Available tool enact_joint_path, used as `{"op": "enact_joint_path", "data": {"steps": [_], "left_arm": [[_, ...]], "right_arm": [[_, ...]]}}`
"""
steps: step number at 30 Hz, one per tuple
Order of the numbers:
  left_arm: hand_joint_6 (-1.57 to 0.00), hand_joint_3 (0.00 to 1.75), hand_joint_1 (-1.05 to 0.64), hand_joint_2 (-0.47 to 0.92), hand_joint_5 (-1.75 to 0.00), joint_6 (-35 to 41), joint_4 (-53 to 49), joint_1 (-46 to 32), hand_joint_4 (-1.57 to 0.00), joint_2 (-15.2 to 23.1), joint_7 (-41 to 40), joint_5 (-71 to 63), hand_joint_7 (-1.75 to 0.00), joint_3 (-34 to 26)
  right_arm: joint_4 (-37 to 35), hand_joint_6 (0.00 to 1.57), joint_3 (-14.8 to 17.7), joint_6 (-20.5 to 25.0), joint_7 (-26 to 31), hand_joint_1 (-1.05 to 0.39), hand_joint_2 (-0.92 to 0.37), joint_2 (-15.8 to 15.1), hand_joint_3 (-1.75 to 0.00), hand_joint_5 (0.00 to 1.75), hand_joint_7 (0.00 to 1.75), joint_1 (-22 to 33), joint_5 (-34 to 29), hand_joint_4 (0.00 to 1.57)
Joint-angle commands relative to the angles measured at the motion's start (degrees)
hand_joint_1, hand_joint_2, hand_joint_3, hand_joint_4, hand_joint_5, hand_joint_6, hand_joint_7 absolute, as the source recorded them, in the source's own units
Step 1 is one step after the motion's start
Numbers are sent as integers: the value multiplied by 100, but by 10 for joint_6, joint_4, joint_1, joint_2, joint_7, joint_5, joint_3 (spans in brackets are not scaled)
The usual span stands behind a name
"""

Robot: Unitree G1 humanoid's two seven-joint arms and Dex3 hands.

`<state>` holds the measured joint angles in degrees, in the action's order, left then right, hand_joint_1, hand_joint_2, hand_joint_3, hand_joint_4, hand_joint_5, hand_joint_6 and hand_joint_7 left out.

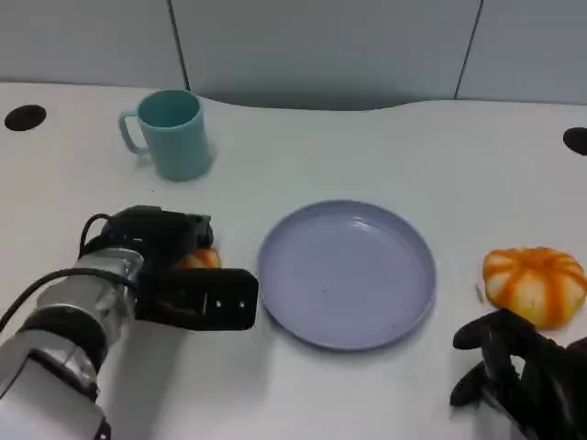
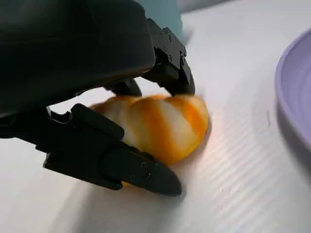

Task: Grasp the bread from the table and place it into the plate.

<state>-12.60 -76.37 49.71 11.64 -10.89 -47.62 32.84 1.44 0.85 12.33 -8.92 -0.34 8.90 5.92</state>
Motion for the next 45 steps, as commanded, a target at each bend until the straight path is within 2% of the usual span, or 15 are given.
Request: {"op": "enact_joint_path", "data": {"steps": [1, 8, 14, 16, 19, 24, 28, 34, 37, 40, 45], "left_arm": [[-54, 5, -15, 89, -174, -28, -5, -20, -78, 13, -81, -1, -174, 10], [-54, 9, -8, 92, -175, -90, 0, -25, -77, 20, -111, 70, -175, -48], [-58, 6, -5, 88, -175, -150, 11, -26, -83, 17, -92, 160, -175, -127], [-61, 5, -2, 86, -175, -169, 16, -26, -85, 11, -74, 199, -175, -161], [-63, 6, -1, 88, -175, -193, 31, -20, -85, -11, 12, 295, -175, -236], [-62, 6, -4, 89, -175, -209, 73, 1, -85, -49, 104, 364, -175, -276], [-65, 6, -4, 88, -175, -238, 94, 19, -87, -76, 133, 346, -175, -252], [-70, 6, -4, 84, -175, -263, 86, 42, -90, -105, 109, 292, -175, -204], [-71, 6, -9, 84, -175, -245, 78, 53, -92, -117, 97, 261, -175, -177], [-69, 6, -7, 83, -175, -217, 65, 63, -91, -128, 96, 222, -175, -142], [-67, 8, -8, 84, -175, -207, 58, 66, -89, -131, 98, 211, -175, -131]], "right_arm": [[9, 36, 3, 6, 3, -32, -92, -6, -61, 175, 165, 3, 2, 49], [-3, 36, 4, 4, 5, -31, -92, -5, -61, 175, 164, -6, 1, 49], [-12, 36, 4, 3, 5, -32, -92, -6, -60, 175, 164, -14, 2, 48], [-13, 37, 3, 3, 5, -32, -92, -8, -60, 175, 164, -15, 0, 48], [-16, 37, 4, 3, 5, -31, -92, -8, -61, 175, 164, -18, 0, 48], [-11, 38, 1, 11, 13, -31, -92, -10, -62, 175, 164, -19, -9, 49], [-12, 38, 3, 10, 12, -30, -92, -6, -61, 175, 163, -19, -5, 49], [-11, 38, 2, 10, 15, -31, -92, -3, -60, 175, 163, -18, -5, 48], [-18, 37, 1, 1, 10, -31, -92, -3, -60, 175, 164, -18, -3, 49], [-18, 37, -1, -4, 8, -31, -92, -1, -61, 175, 165, -17, -2, 50], [-20, 37, -2, -9, 8, -31, -92, 0, -61, 175, 165, -16, -2, 51]]}}
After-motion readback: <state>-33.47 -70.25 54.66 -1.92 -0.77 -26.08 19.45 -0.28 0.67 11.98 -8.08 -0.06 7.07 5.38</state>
